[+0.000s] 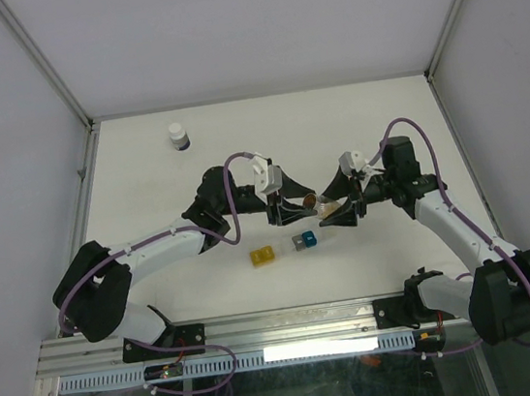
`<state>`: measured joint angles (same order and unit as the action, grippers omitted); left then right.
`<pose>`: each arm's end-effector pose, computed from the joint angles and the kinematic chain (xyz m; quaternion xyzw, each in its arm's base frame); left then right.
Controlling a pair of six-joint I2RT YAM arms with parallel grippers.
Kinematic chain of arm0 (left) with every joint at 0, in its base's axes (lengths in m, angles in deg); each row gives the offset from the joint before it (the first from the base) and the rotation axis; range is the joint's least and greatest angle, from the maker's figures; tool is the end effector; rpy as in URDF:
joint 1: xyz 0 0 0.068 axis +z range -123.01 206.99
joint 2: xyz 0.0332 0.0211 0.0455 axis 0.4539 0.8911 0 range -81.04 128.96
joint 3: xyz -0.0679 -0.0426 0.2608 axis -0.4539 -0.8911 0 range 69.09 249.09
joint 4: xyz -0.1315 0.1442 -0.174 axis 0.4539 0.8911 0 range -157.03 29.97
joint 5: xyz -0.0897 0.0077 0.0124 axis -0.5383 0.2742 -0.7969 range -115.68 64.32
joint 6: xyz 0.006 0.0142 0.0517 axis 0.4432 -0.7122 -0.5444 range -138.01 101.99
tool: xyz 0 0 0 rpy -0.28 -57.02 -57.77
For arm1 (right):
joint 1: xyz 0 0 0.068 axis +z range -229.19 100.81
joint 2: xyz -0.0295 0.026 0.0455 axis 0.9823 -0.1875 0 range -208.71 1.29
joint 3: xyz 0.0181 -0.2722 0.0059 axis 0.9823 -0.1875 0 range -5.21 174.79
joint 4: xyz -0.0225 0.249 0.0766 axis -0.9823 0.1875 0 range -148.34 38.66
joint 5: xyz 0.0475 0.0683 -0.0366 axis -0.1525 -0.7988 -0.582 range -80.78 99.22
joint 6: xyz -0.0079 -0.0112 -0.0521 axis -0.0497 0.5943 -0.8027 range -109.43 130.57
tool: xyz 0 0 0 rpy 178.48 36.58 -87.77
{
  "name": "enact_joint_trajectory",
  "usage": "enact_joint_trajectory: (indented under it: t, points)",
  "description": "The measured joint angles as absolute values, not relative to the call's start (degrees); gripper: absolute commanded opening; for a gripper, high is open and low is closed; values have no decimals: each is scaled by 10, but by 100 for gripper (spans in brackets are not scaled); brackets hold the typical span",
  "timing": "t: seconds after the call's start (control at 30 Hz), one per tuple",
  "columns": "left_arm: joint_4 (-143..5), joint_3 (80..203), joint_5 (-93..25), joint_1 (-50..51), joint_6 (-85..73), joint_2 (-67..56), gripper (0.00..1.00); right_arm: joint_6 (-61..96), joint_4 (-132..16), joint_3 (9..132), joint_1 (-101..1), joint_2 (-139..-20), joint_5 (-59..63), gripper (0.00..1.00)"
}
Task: Sort the pills into containers
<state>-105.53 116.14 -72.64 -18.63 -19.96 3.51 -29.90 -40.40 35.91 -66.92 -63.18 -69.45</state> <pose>0.2080 -0.2497 0.2764 0.5193 0.4737 -0.5025 0.5034 0.2035 0.0799 0.2563 -0.5472 0.5151 0.4823 0.4501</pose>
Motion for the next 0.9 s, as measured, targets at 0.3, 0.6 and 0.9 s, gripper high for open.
enact_joint_trajectory:
  t: [0.3, 0.6, 0.9]
  points:
    - [-1056, 1159, -672, -188, -88, 34, 0, -290, -405, 359, -672, -632, -685, 0]
    - [-983, 1133, -340, -272, 120, -11, 0, -264, -416, 359, -677, -632, -643, 0]
    - [-880, 1167, -199, -299, 250, -25, 0, -256, -443, 359, -676, -634, -623, 0]
